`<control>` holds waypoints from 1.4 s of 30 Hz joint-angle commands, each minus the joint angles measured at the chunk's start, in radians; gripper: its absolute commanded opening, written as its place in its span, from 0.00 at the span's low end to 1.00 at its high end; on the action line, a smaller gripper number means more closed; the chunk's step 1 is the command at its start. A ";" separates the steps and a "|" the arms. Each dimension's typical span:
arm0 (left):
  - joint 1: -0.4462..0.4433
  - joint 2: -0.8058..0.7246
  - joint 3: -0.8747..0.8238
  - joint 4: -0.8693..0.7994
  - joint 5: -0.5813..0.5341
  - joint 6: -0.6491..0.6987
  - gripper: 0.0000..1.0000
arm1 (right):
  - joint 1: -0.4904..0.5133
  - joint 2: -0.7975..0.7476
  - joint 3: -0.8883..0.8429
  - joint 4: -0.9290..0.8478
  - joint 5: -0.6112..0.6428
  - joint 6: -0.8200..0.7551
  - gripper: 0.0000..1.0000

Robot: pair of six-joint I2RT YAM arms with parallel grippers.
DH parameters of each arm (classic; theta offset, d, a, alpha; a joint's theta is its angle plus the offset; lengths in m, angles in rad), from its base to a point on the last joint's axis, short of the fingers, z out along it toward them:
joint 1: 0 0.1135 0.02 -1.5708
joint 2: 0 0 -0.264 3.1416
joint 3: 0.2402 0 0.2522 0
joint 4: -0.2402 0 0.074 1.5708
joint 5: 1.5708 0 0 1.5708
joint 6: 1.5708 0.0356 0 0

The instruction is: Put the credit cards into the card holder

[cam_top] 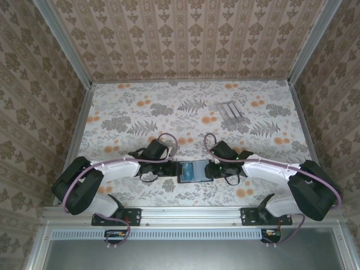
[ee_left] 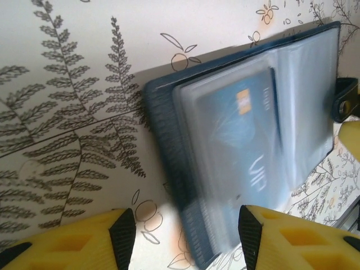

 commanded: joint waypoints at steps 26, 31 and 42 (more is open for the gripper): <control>-0.058 0.037 0.143 0.050 0.002 -0.086 0.44 | -0.014 -0.044 -0.084 0.258 -0.108 0.093 0.39; -0.094 0.077 0.203 0.029 -0.020 -0.077 0.37 | -0.082 -0.226 -0.144 0.147 -0.006 0.094 0.48; -0.156 0.147 0.313 -0.089 -0.095 -0.055 0.25 | -0.145 -0.260 -0.160 -0.006 0.057 0.157 0.55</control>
